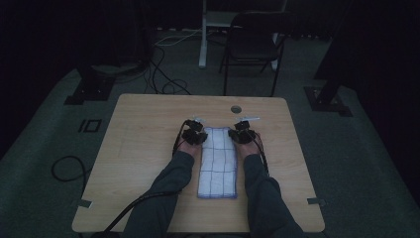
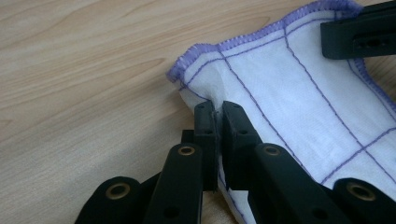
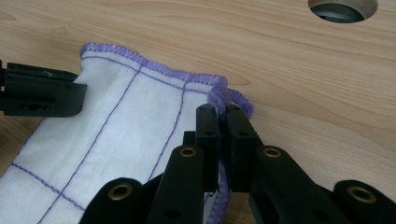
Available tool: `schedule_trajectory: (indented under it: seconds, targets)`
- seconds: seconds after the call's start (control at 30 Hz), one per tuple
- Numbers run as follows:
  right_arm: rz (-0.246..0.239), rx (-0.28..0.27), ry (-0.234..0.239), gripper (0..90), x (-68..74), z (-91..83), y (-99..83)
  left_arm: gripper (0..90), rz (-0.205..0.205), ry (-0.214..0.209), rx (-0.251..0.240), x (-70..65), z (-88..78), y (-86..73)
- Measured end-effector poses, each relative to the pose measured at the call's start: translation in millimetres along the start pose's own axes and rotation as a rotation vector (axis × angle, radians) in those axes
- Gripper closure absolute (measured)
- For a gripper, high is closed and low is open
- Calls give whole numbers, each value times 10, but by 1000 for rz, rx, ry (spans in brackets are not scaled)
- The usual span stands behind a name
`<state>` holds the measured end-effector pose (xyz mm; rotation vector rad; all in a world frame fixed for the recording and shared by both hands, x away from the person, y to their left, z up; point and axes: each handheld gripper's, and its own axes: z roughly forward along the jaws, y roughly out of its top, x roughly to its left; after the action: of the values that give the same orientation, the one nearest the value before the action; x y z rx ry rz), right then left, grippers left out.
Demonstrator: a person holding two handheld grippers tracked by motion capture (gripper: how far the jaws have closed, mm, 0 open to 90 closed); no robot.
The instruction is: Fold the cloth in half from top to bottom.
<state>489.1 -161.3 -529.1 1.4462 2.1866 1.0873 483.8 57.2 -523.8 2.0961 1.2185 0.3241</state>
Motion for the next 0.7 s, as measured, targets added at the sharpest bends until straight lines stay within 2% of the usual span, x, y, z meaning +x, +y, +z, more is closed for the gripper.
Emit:
schedule_trajectory:
  seconds: [0.23,0.5,0.7]
  targets:
    - [21,-36,32,867,-42,-70,35,863,-8,-7,-32,4,-74,52]
    - [19,-69,38,868,-51,-162,77,863,-27,-24,-65,-4,-156,120]
    - [16,-91,47,868,-40,-224,118,864,-24,-30,-87,0,-231,152]
